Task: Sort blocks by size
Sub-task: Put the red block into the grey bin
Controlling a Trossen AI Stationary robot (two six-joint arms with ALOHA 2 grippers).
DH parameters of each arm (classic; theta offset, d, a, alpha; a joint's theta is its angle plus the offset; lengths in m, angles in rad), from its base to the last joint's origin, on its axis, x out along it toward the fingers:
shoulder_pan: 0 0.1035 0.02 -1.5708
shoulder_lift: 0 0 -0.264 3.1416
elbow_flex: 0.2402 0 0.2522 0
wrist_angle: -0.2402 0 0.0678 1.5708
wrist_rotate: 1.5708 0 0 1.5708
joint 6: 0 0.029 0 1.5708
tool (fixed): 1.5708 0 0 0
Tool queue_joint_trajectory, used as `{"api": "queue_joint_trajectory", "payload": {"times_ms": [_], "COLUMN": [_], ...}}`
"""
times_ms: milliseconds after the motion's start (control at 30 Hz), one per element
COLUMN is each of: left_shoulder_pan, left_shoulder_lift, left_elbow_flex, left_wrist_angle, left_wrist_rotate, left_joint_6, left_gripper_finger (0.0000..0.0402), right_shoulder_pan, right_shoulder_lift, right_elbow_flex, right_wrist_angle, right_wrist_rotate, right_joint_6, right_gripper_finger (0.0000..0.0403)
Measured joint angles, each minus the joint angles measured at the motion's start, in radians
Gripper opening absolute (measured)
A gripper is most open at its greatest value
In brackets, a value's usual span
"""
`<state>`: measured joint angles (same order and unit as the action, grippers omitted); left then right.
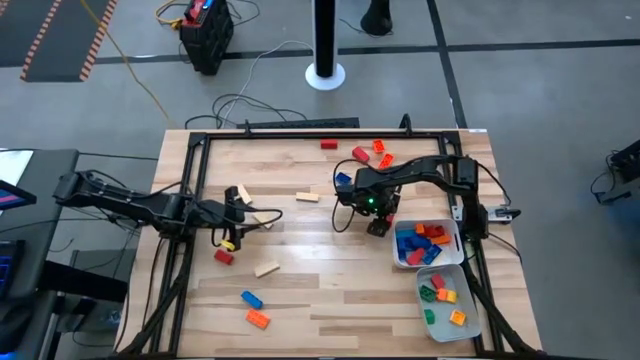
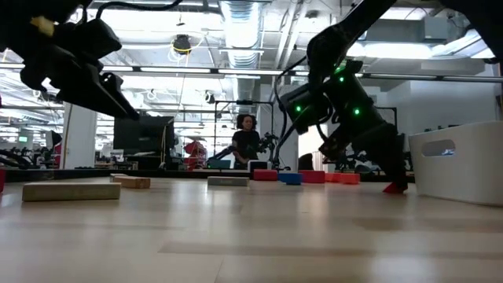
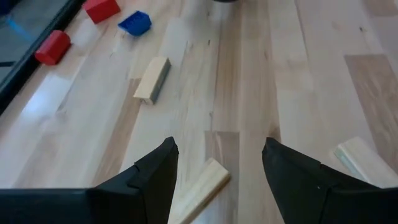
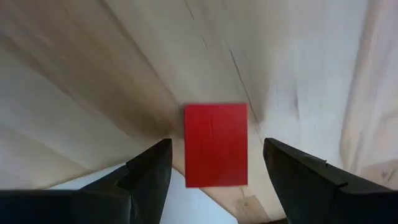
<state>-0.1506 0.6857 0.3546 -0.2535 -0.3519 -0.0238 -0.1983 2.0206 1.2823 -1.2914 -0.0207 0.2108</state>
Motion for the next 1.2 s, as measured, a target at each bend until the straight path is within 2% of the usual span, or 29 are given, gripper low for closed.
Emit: {"api": "queue_joint_trajectory", "payload": {"times_ms": [200, 300, 467, 600, 733, 933, 1067, 1200], "left_shoulder_pan": [-0.01, -0.01, -0.01, -0.01, -0.01, -0.01, -0.01, -0.01], "left_shoulder_lift": [0.002, 0.002, 0.002, 0.002, 0.002, 0.002, 0.002, 0.002], "left_elbow_flex": [0.0, 0.0, 0.0, 0.0, 0.0, 0.0, 0.001, 0.001], "left_wrist_angle": [-0.004, -0.004, -0.004, -0.007, -0.01, -0.011, -0.011, -0.011], "left_wrist_rotate": [0.0, 0.0, 0.0, 0.0, -0.001, -0.002, -0.002, -0.003], "left_joint_6": [-0.001, 0.001, 0.0, 0.001, 0.006, -0.001, -0.019, -0.03], "left_gripper_finger": [0.0224, 0.0224, 0.0224, 0.0224, 0.0224, 0.0224, 0.0224, 0.0224], "right_shoulder_pan": [-0.001, -0.002, -0.013, -0.019, 0.003, 0.112, 0.259, 0.456], "right_shoulder_lift": [0.013, 0.014, 0.013, -0.016, -0.183, -0.491, -0.63, -0.708], "right_elbow_flex": [0.004, 0.003, 0.003, 0.005, 0.02, -0.026, -0.122, -0.229], "right_wrist_angle": [0.014, 0.016, 0.015, -0.023, 0.002, 0.055, 0.048, 0.077], "right_wrist_rotate": [0.022, 0.023, 0.024, 0.051, 0.053, 0.055, 0.035, -0.079], "right_joint_6": [-0.011, -0.015, -0.034, -0.04, -0.02, 0.15, 0.364, 0.624], "right_gripper_finger": [0.0276, 0.0243, 0.0154, 0.0153, 0.0153, 0.0153, 0.0153, 0.0153]}}
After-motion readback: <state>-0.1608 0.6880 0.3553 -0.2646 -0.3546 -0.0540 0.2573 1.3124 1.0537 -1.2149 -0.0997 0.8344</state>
